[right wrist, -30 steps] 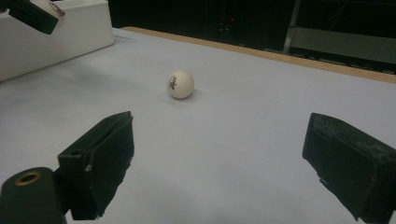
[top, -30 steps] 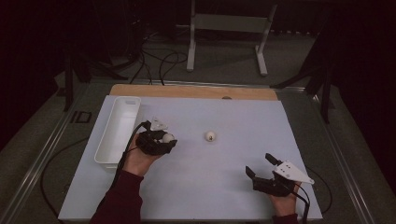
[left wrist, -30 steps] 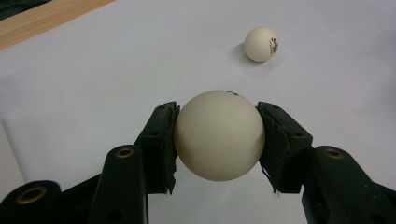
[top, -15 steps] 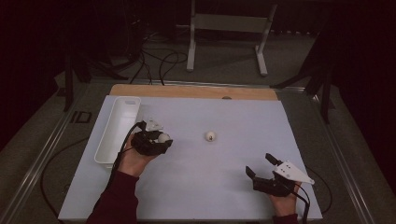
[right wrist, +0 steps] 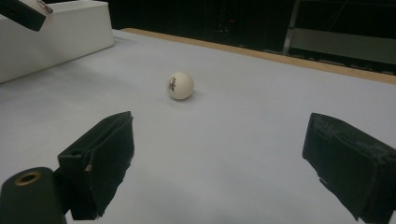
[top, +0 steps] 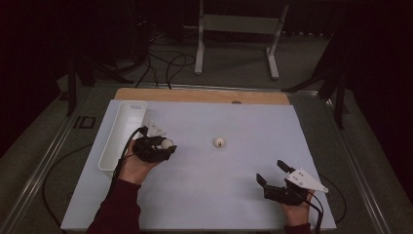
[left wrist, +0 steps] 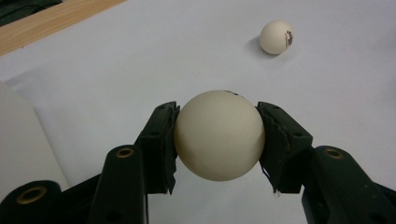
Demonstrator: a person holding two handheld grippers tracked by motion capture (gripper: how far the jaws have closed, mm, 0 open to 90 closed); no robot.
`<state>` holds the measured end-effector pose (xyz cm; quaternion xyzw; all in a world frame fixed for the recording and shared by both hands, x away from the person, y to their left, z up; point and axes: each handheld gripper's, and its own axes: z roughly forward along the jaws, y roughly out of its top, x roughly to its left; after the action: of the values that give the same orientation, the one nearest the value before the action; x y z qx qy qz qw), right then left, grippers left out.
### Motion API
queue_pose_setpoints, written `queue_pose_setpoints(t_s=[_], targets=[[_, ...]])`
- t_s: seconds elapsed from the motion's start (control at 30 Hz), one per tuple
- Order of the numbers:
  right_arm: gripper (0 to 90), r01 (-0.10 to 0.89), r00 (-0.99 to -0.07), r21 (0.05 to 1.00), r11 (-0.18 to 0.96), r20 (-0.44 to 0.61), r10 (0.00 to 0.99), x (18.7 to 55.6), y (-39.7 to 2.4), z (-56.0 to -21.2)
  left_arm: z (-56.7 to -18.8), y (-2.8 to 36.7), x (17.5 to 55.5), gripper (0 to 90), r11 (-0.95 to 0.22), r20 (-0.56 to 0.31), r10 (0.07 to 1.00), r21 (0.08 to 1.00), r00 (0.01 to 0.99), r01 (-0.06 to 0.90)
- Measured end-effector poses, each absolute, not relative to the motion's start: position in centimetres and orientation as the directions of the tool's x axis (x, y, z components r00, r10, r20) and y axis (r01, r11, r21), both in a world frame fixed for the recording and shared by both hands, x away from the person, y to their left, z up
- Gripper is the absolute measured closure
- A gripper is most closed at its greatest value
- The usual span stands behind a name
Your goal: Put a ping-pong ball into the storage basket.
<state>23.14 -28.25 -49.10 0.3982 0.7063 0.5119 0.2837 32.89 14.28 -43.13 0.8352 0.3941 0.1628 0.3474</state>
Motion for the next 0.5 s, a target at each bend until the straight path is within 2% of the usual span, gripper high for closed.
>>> queue_pose_setpoints(t_s=[0.5], targets=[[8.8,0.268,-0.527,0.95,0.161,0.005,0.85,23.27,-28.22,-49.09,-43.38,14.72,33.26,51.3,-0.44,-0.01,0.773,0.711,0.634,0.548]])
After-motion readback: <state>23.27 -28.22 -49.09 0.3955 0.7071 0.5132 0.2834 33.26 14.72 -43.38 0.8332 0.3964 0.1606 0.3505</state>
